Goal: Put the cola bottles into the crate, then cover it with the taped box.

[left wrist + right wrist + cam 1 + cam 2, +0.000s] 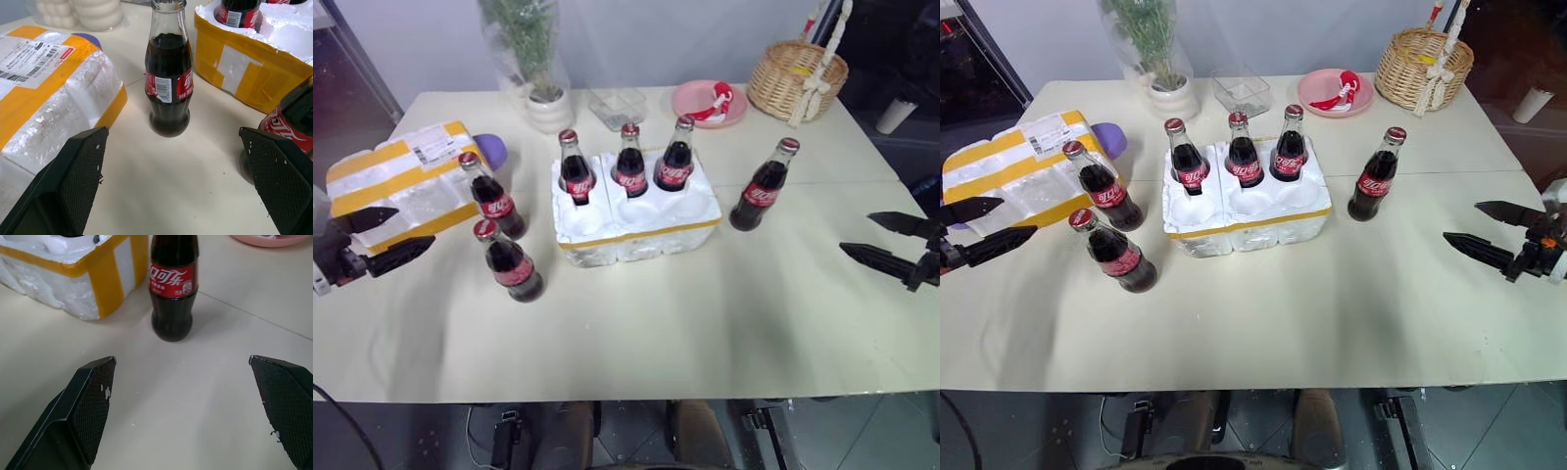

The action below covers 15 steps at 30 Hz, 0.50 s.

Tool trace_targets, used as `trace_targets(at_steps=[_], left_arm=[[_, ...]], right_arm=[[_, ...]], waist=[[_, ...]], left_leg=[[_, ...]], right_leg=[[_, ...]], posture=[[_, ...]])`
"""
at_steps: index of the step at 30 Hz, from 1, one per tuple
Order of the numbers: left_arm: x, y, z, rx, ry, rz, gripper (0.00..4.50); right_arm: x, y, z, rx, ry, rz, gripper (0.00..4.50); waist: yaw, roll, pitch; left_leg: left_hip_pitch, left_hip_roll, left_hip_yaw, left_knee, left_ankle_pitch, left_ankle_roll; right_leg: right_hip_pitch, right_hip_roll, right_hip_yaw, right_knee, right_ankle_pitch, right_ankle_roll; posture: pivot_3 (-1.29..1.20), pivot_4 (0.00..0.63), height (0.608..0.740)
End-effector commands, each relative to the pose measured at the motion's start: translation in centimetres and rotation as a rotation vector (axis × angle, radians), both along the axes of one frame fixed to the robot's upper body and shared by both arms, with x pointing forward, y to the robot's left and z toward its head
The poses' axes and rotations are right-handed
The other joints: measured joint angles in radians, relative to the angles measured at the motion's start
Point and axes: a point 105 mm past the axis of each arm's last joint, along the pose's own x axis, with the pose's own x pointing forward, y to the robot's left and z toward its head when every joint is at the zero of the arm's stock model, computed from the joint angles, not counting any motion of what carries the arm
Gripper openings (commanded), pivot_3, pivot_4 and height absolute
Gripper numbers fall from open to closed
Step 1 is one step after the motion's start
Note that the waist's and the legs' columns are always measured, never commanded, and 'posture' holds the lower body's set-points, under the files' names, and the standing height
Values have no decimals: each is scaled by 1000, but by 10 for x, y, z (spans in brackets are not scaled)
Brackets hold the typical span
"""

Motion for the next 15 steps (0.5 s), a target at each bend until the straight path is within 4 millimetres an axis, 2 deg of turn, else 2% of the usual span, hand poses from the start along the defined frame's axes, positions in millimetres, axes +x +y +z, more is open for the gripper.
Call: trace_targets(at_steps=[1,11,15], left_arm=[[-2,2,14,26,-52,15,4479],[-1,-6,17,3,-49,7,4479],[4,-16,19,-21,-43,-42,4479]], right_arm=[[1,3,11,-9,-41,6,4500],[6,2,14,-11,-53,-5,4500],[4,-1,16,6,-24,-7,4500]], waist=[[0,0,0],[0,0,0],[2,0,0]], left_leg=[[0,0,0,0,0,0],[0,0,0,0,0,0],[0,0,0,1,0,0]], right_leg=[[0,0,0,0,0,0],[0,0,0,0,0,0],[0,0,0,0,0,0]], posture=[[0,150,737],[0,150,737],[0,150,737]])
